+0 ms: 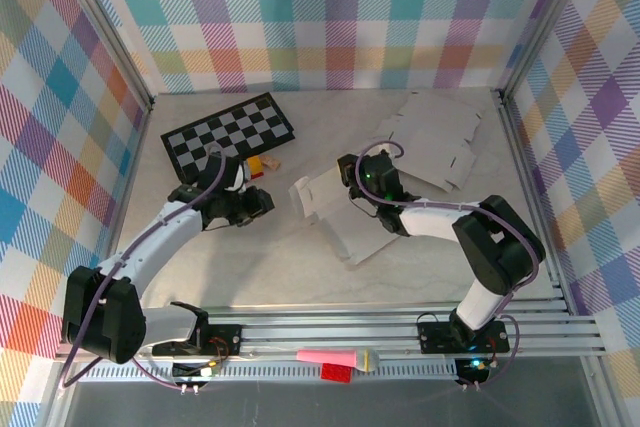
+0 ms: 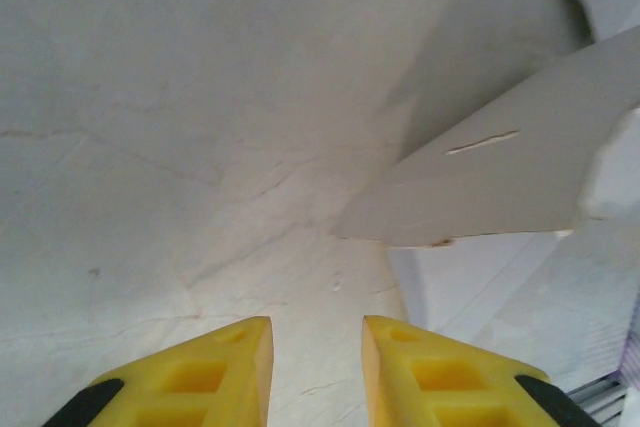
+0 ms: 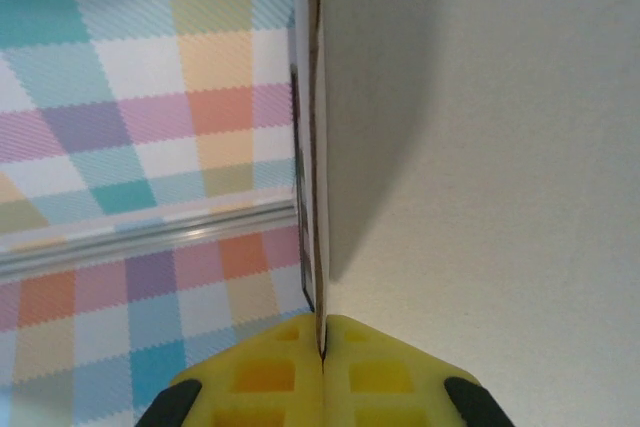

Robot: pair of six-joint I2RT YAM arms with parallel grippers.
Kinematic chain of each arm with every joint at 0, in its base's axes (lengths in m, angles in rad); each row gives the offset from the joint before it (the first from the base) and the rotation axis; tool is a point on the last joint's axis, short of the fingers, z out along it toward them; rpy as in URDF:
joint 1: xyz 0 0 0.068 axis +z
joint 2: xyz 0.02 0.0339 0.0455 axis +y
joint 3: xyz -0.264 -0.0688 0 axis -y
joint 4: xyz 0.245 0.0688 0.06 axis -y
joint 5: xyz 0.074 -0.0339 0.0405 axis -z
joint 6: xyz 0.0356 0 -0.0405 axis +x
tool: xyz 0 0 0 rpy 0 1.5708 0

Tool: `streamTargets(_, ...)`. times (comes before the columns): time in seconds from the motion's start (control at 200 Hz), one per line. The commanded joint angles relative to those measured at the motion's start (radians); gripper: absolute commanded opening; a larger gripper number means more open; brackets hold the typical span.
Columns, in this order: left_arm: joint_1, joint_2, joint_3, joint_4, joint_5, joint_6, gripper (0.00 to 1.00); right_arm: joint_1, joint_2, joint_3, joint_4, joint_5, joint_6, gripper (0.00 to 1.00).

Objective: Fold the paper box

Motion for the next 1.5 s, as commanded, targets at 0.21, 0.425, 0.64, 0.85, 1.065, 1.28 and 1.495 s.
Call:
streamTargets(0.21, 0.01, -0.051, -0.088, 0.098, -0.032, 0.086, 0.24, -0.003, -0.012, -0.149, 0.235, -0.125, -0.097, 0.0)
streamTargets(0.425, -0.03, -0.022, -0.112, 0.171, 0.023, 0.17, 0.21, -0.012, -0.016, -0.235, 0.303, -0.129, -0.087, 0.0)
streamTargets(0.64, -0.121, 0.055, -0.155, 0.309, 0.054, 0.249, 0.23, -0.022, -0.007, -0.209, 0.338, -0.176, -0.096, 0.0)
streamTargets(0.85, -0.149, 0.059, -0.169, 0.321, -0.093, 0.234, 0.24, -0.03, -0.028, -0.172, 0.339, -0.181, -0.083, 0.0)
streamTargets(1.065, -0.134, 0.0, -0.146, 0.25, -0.2, 0.232, 0.24, -0.045, -0.023, -0.169, 0.384, -0.246, -0.087, 0.0)
streamTargets(1.28, -0.131, -0.013, -0.153, 0.209, -0.2, 0.244, 0.25, -0.077, 0.03, -0.286, 0.485, -0.311, -0.099, 0.0)
streamTargets(1.495, -0.131, 0.006, -0.167, 0.232, -0.135, 0.281, 0.26, -0.089, 0.066, -0.282, 0.486, -0.334, -0.106, 0.0)
